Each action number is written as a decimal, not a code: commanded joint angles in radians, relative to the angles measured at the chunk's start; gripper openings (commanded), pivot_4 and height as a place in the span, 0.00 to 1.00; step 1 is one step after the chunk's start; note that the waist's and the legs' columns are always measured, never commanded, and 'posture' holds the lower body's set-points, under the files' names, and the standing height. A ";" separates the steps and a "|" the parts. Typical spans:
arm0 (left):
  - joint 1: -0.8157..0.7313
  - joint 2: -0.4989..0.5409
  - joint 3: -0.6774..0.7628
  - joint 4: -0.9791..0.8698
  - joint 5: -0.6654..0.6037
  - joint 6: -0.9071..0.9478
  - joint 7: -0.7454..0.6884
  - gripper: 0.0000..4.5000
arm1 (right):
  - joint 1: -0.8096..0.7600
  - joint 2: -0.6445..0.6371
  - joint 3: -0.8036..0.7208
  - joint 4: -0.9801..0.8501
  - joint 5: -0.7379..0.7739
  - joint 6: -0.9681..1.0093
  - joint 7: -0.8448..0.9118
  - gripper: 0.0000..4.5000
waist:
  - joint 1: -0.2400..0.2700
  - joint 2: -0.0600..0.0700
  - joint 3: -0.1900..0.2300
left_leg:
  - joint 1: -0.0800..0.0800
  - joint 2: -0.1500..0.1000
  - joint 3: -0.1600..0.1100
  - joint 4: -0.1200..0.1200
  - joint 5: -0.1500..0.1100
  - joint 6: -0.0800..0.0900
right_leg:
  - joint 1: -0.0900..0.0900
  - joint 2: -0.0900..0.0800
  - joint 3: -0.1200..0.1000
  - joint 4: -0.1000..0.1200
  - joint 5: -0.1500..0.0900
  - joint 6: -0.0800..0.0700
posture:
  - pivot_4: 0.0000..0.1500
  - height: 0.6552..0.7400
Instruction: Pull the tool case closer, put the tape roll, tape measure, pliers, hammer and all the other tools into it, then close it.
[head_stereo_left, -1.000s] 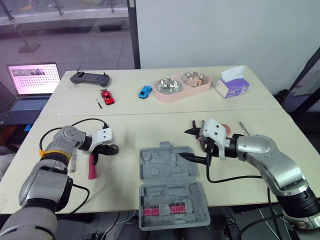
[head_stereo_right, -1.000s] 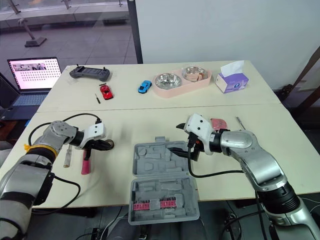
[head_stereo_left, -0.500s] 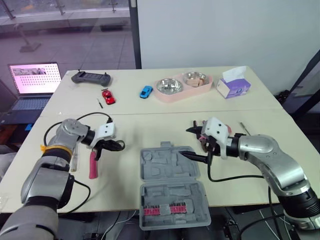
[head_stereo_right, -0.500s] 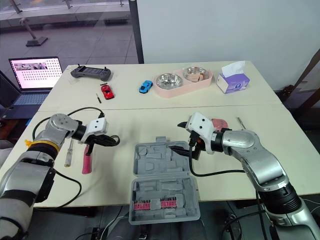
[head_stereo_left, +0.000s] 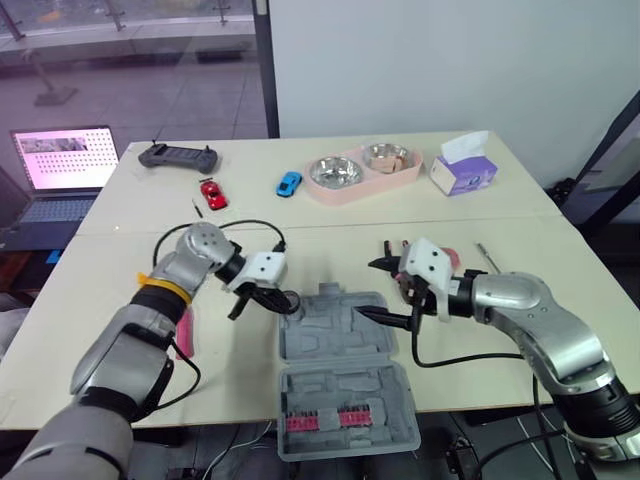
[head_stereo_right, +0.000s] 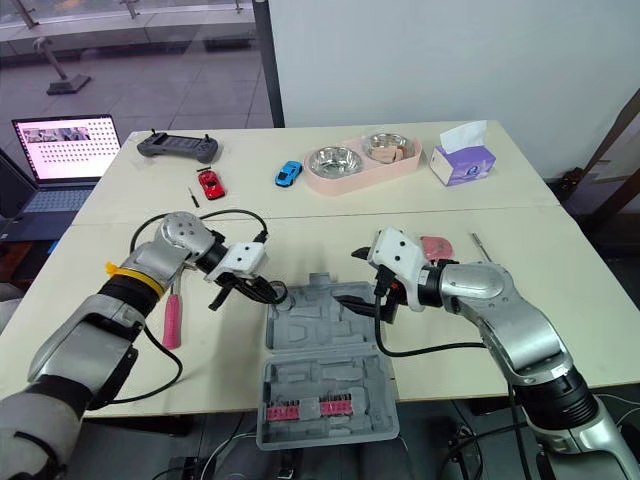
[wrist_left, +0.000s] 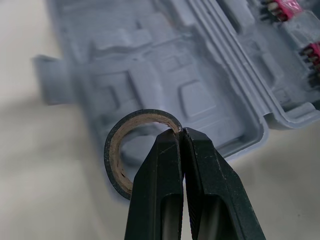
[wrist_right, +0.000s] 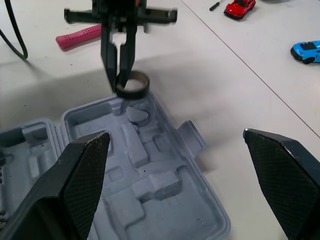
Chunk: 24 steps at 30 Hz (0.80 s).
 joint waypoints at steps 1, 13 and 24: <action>-0.038 -0.009 -0.010 0.036 0.017 -0.042 -0.003 0.00 | -0.001 0.009 -0.011 -0.063 0.006 0.001 -0.013 1.00 | 0.002 0.000 0.000 | 0.000 0.000 0.000 0.000 0.000 0.000 | 0.000 0.000 0.000 0.000 0.000 0.000 | 1.00 1.00; -0.049 -0.053 0.004 0.123 0.095 -0.119 0.014 0.00 | 0.013 0.002 -0.025 -0.092 0.020 0.025 -0.032 1.00 | 0.003 0.000 0.000 | 0.000 0.000 0.000 0.001 -0.001 0.001 | 0.000 0.000 0.000 0.000 0.000 0.000 | 1.00 1.00; -0.066 -0.060 0.009 0.166 0.145 -0.149 0.077 0.00 | 0.008 0.003 -0.027 -0.091 0.029 0.029 -0.033 1.00 | 0.002 0.000 0.000 | 0.000 0.000 0.000 0.001 -0.001 0.001 | 0.000 0.000 0.000 0.000 0.000 0.000 | 1.00 1.00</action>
